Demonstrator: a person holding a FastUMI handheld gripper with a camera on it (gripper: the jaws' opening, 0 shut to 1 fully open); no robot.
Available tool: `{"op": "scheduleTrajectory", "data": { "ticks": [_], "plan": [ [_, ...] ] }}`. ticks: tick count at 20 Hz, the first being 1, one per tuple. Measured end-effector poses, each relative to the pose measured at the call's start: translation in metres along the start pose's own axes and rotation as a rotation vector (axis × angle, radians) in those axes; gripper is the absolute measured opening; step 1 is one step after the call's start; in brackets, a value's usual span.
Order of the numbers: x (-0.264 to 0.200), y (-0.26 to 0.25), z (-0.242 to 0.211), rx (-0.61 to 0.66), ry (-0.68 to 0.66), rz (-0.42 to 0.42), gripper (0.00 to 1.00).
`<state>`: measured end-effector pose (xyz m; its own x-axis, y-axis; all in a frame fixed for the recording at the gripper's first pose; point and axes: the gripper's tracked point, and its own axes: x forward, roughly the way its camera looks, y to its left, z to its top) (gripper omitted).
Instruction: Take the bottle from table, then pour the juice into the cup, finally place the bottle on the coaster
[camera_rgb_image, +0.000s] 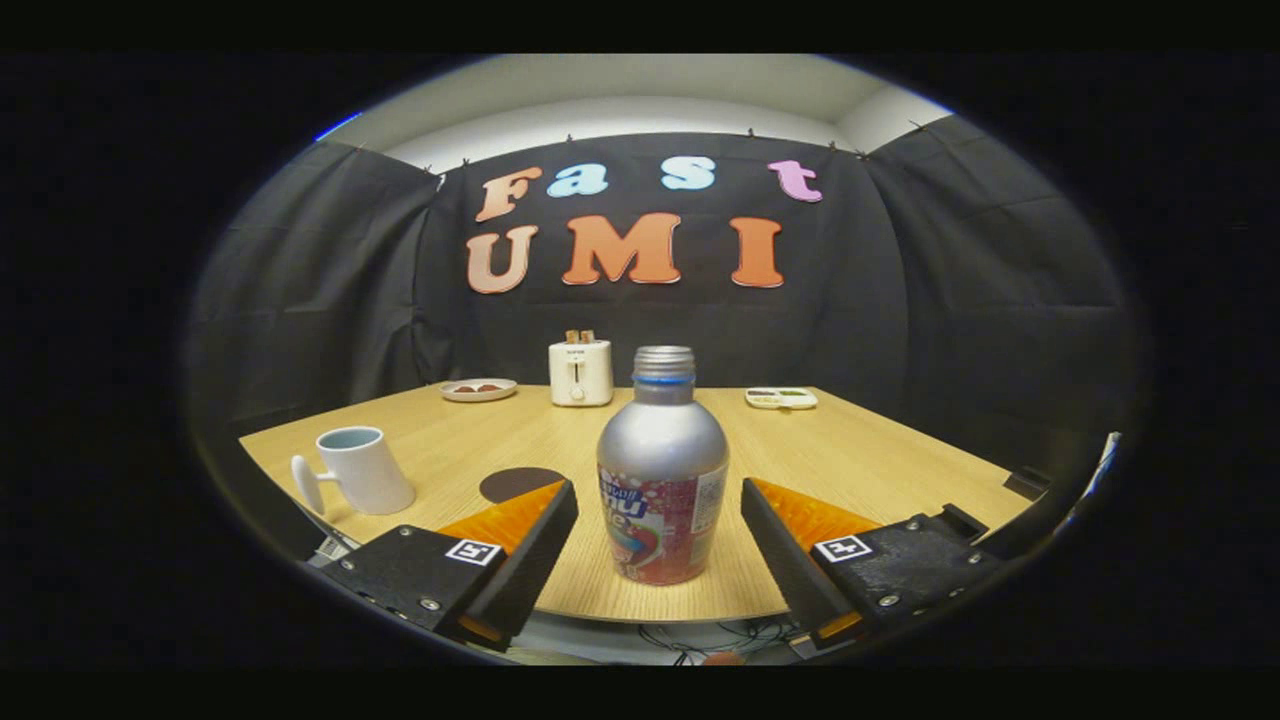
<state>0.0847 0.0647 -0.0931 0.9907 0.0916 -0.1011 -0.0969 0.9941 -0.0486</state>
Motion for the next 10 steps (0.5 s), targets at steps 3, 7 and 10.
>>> {"op": "scheduleTrajectory", "data": {
  "ticks": [3, 7, 10],
  "plan": [
    [0.005, -0.003, -0.008, -0.001, 0.014, -0.015, 0.98],
    [0.01, -0.006, -0.016, 0.009, 0.033, -0.03, 0.98],
    [0.011, -0.005, -0.02, 0.039, 0.037, -0.019, 0.98]
  ]
}}
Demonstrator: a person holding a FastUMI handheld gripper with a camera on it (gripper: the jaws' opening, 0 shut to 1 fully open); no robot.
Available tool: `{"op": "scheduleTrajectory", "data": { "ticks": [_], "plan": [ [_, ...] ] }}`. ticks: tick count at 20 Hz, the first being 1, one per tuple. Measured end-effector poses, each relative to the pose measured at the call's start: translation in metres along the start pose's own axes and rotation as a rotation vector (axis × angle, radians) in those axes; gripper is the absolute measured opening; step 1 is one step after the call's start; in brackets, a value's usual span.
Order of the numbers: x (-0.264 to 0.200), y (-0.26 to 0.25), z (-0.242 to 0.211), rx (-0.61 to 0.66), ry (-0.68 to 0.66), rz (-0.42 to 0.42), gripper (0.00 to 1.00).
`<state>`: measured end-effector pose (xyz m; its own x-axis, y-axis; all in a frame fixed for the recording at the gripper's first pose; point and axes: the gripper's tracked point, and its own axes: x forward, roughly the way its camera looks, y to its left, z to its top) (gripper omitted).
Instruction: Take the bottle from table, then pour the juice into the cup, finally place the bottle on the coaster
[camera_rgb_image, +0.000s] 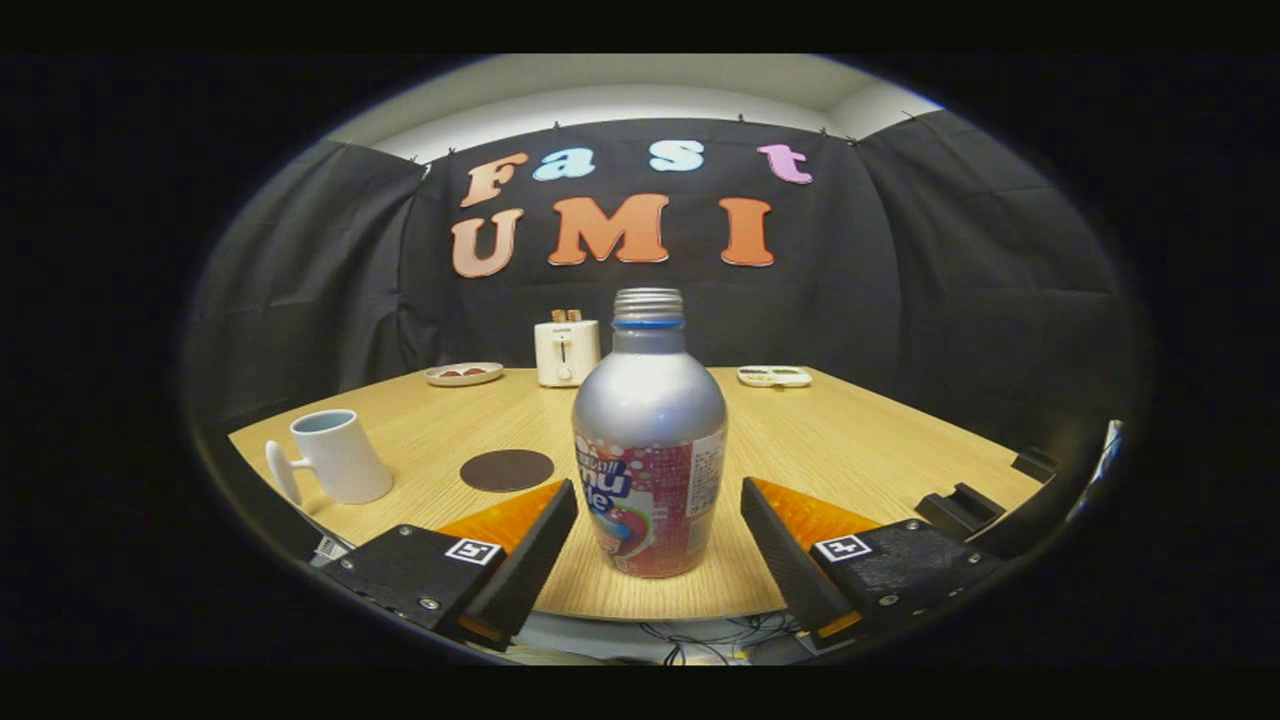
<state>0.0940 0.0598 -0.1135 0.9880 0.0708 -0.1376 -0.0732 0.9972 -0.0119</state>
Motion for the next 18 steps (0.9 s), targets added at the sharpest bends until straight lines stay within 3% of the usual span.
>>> {"op": "scheduleTrajectory", "data": {
  "ticks": [2, 7, 18],
  "plan": [
    [0.002, 0.001, -0.002, 0.016, 0.005, 0.007, 0.98],
    [0.003, 0.003, -0.004, 0.009, 0.005, 0.017, 0.79],
    [-0.002, 0.014, 0.019, -0.011, -0.015, 0.007, 0.77]
  ]
}}
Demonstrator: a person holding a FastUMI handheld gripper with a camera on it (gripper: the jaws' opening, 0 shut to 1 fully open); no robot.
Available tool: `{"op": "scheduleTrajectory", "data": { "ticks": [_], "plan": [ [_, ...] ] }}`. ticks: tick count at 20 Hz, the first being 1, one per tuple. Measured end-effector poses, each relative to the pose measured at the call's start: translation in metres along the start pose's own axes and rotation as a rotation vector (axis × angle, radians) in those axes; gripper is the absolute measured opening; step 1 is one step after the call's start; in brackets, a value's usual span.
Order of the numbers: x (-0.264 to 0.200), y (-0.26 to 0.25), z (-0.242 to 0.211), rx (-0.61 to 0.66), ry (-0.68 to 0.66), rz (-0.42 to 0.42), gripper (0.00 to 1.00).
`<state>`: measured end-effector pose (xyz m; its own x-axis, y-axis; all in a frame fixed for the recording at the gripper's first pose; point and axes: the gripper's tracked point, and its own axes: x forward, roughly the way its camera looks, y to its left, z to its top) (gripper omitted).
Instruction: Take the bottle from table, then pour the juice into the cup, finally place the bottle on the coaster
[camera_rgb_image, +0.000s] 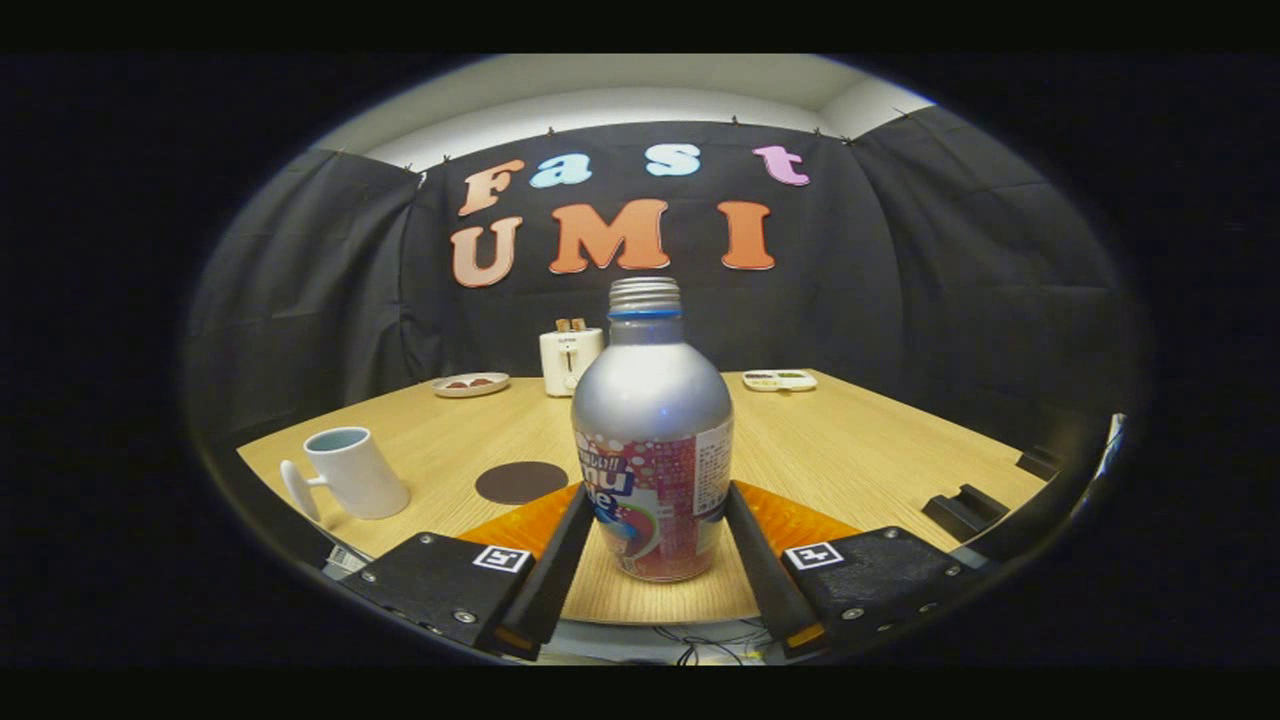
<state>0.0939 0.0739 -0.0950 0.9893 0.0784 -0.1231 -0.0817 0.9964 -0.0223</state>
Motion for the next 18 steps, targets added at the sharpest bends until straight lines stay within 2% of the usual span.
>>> {"op": "scheduleTrajectory", "data": {
  "ticks": [13, 18],
  "plan": [
    [-0.003, 0.051, 0.03, -0.274, -0.017, 0.035, 0.78],
    [-0.006, 0.069, 0.043, -0.45, -0.027, 0.036, 0.77]
  ]
}}
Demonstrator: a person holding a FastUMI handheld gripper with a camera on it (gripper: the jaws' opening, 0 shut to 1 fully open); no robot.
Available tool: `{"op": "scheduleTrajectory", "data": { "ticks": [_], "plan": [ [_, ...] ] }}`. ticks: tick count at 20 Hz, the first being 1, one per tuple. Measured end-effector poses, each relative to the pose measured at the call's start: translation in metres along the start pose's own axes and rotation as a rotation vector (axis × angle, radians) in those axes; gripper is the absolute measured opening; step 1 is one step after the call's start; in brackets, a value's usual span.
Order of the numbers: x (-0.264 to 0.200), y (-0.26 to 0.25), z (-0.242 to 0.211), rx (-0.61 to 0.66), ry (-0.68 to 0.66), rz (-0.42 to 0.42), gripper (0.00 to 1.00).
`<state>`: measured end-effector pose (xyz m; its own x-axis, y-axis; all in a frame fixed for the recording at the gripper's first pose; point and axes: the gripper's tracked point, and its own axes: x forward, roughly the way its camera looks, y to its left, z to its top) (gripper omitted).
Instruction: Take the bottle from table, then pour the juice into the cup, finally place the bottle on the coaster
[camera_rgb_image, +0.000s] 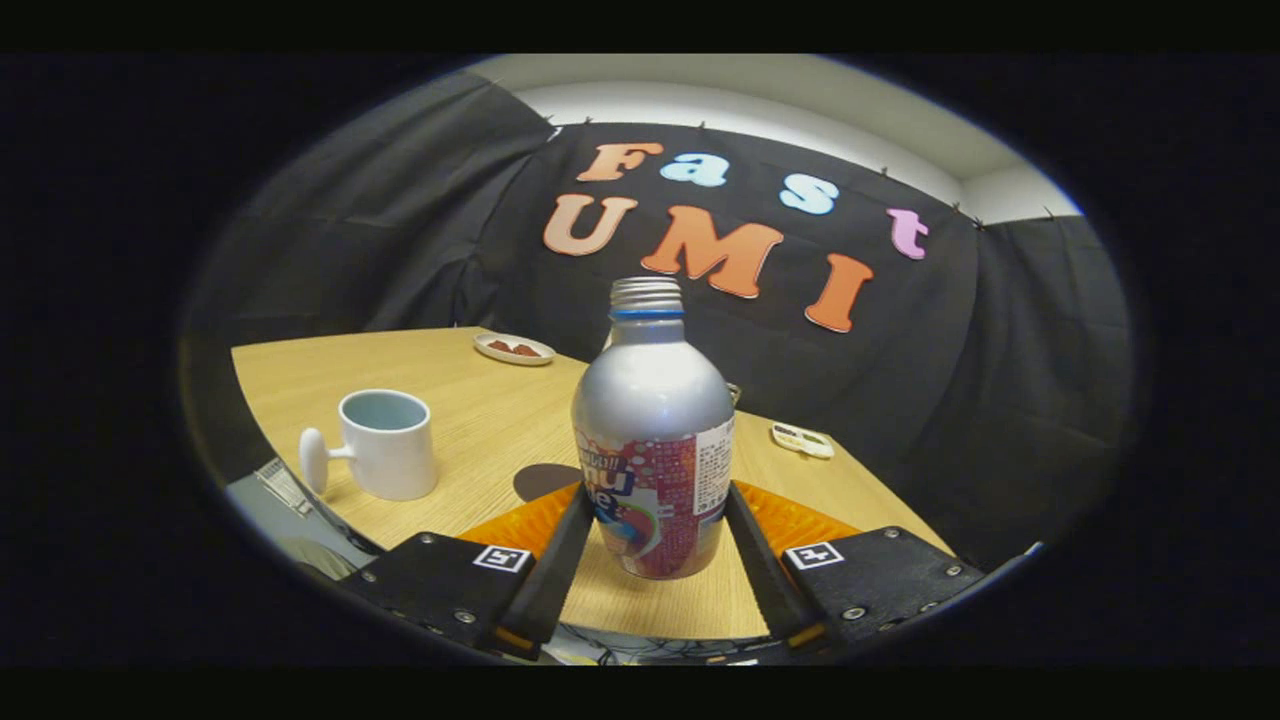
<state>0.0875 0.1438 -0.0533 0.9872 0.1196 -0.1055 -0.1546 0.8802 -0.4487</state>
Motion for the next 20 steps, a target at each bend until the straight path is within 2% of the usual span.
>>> {"op": "scheduleTrajectory", "data": {
  "ticks": [7, 11, 20],
  "plan": [
    [0.005, 0.028, 0.022, -0.196, -0.008, 0.027, 0.78],
    [0.01, 0.034, 0.035, -0.358, -0.016, 0.005, 0.77],
    [0.012, 0.055, 0.046, -0.623, -0.017, 0.032, 0.78]
  ]
}}
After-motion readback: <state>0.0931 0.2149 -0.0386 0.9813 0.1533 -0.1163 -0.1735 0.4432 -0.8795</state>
